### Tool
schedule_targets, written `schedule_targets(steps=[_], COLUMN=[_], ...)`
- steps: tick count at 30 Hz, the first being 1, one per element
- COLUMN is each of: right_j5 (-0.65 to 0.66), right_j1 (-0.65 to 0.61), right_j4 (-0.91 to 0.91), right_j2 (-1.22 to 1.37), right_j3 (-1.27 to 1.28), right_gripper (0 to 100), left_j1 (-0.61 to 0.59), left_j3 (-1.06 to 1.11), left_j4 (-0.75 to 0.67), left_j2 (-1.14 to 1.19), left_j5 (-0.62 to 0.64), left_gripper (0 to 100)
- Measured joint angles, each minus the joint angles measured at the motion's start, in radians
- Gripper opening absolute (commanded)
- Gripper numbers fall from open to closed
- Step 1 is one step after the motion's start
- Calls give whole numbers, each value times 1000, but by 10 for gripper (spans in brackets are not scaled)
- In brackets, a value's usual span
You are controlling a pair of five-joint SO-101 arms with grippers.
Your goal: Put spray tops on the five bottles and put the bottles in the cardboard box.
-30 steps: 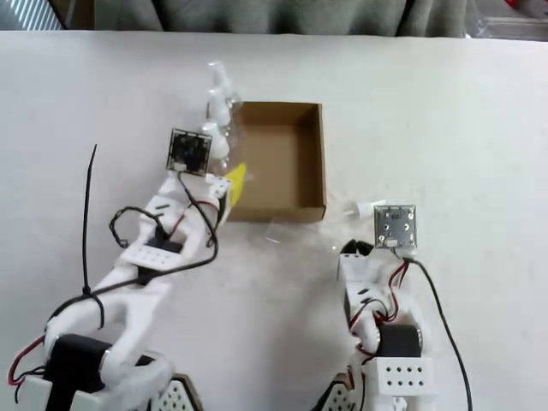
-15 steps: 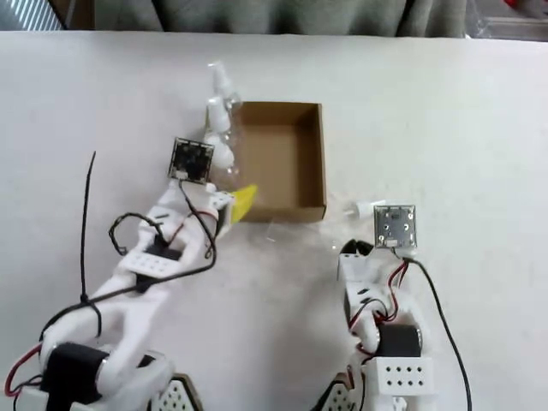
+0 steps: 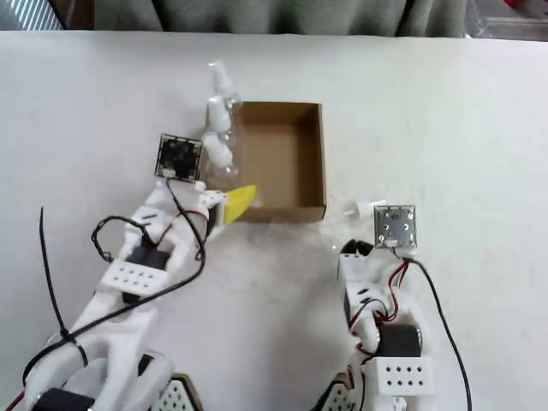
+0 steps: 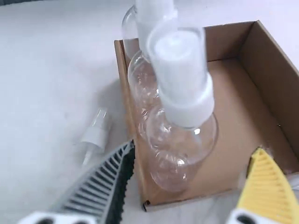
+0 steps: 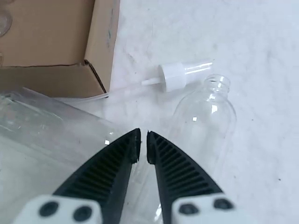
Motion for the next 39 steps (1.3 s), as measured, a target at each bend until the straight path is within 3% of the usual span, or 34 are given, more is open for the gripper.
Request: schedule_targets(steps=[14,20,28,39], right_j5=[0,0,0,0], right_j1=[0,0,21,115], right_j4=[0,0,0,-25], right_j2=[0,0,-2,-2], right_j3=[0,0,0,0], right_gripper=[16,16,16,16], left_j1=[6,6,-23,-153], left_j3=[0,0,178,445], left_j4=[597,783,816,862], left_j2=[-454,-566,-733,-1092], left_j5=[-115,-117,-117,-229], left_gripper=[358,358,358,356])
